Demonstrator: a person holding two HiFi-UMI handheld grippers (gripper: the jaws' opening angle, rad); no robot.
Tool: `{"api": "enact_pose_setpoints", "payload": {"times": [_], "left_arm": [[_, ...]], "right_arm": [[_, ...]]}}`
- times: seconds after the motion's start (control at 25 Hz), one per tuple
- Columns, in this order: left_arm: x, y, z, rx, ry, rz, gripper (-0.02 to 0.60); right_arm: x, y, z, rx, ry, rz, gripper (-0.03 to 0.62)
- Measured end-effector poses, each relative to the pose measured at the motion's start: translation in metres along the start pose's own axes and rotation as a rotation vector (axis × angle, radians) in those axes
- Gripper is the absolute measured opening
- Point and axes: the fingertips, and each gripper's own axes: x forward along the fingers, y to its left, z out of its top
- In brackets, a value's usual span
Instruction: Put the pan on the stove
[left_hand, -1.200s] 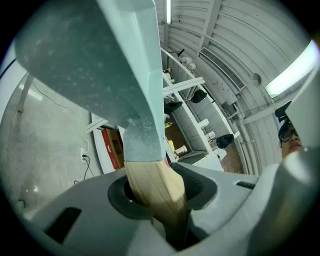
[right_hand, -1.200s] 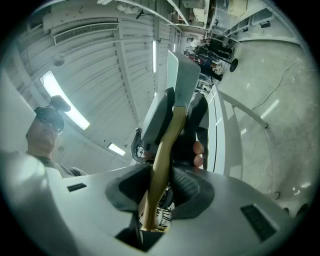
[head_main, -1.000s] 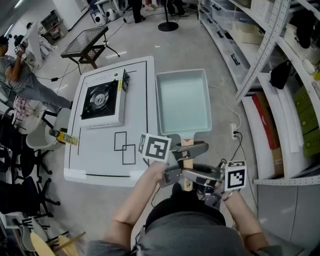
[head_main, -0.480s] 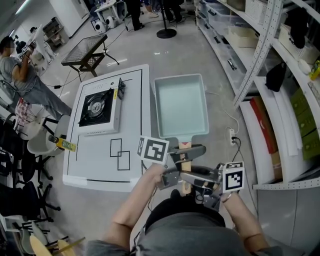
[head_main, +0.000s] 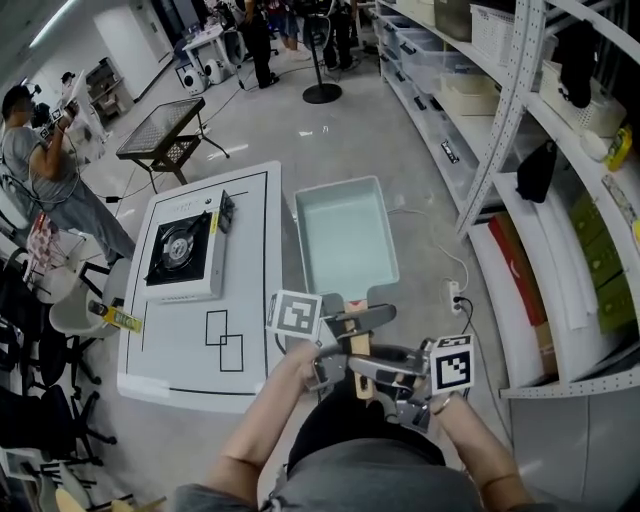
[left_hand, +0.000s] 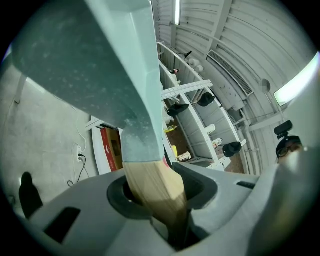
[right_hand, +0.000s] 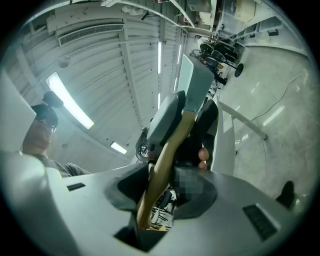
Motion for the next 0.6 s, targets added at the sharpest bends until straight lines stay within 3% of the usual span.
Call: {"api": "enact_pose_setpoints", "payload": {"times": [0.28, 0.6], "left_arm": [[0.007, 0.034, 0.05, 0.006, 0.039, 0.014, 0.127], [0.006, 0.067, 0.152, 0.046, 0.084, -0.002, 0.129]], "right_arm": [[0.017, -0.039, 0.047, -0.001, 0.0, -0.026, 0.146], [0.06, -0.086, 0.136, -0.013, 0.01, -0.049, 0.144]]}}
